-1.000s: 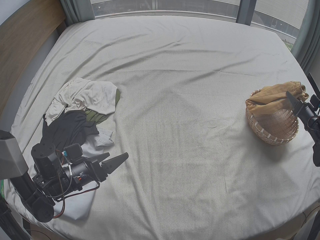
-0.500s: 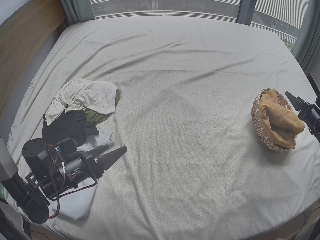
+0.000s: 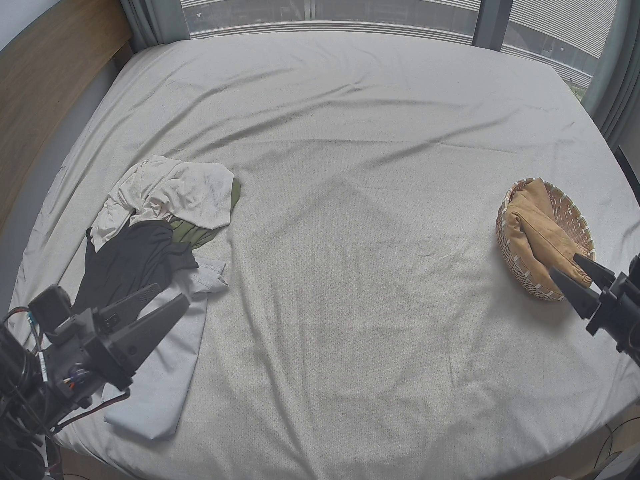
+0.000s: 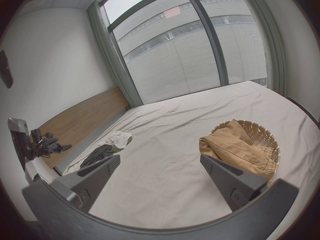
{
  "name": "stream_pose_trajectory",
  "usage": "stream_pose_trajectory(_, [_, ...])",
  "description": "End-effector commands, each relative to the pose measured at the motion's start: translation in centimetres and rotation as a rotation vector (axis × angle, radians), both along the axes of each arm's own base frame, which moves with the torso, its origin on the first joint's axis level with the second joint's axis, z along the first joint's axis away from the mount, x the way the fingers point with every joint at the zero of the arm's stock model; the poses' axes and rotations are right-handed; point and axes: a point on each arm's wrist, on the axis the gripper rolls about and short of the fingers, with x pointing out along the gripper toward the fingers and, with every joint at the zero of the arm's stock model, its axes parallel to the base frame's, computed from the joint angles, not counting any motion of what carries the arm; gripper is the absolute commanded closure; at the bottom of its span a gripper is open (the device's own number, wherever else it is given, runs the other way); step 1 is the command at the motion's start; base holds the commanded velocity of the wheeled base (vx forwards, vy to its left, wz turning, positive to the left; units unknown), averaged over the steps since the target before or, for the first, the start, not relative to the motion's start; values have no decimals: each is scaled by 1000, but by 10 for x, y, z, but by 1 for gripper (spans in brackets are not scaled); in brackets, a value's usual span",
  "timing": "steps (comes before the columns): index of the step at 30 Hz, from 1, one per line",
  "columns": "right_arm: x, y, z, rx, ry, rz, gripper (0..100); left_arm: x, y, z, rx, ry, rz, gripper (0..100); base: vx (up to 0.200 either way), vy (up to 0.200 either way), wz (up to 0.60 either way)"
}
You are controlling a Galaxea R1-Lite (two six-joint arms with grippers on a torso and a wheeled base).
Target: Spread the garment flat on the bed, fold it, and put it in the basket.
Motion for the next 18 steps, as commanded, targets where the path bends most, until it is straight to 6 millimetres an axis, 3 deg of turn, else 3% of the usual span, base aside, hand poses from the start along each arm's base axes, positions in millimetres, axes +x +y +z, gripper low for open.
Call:
stream_pose_trajectory(1, [-98,-3,-6,-16,-157,20,0,-72,33,5,41,-122,87,0,0,0,0])
stream_pose_trajectory(4, [-128,-7,-16,-14,-169,-3,0,-94,43,-2,49,-104,110,0,0,0,0])
stream_pose_trajectory(5, [-128,-7,-16,-14,-169,-3,0,-94,43,-2,49,-104,110,0,0,0,0])
stream_pose_trajectory(6, [-148,-9,-25,-17,-155,-23,0,-110,50,-10,58,-85,142,0,0,0,0])
stream_pose_trajectory(8, [-163,-10,-35,-21,-132,-48,0,-124,56,-18,71,-69,174,0,0,0,0])
stream_pose_trajectory(11, [-167,-8,-45,-39,-114,-104,0,-142,63,-27,77,-62,201,0,0,0,0])
stream_pose_trajectory(12, [-166,-8,-56,-50,-83,-125,0,-148,64,-32,88,-64,224,0,0,0,0])
stream_pose_trajectory(14, [-160,-9,-76,-99,-24,-159,0,-154,65,-41,127,-63,284,0,0,0,0])
stream_pose_trajectory(16, [-159,-10,-78,-130,-26,-213,0,-152,65,-53,195,-53,341,0,0,0,0])
stream_pose_trajectory(17, [-160,-13,-76,-135,-21,-333,0,-151,65,-54,203,-51,354,0,0,0,0])
stream_pose_trajectory(18, [-160,-15,-76,-141,-17,-456,0,-146,67,-66,247,-41,473,0,0,0,0])
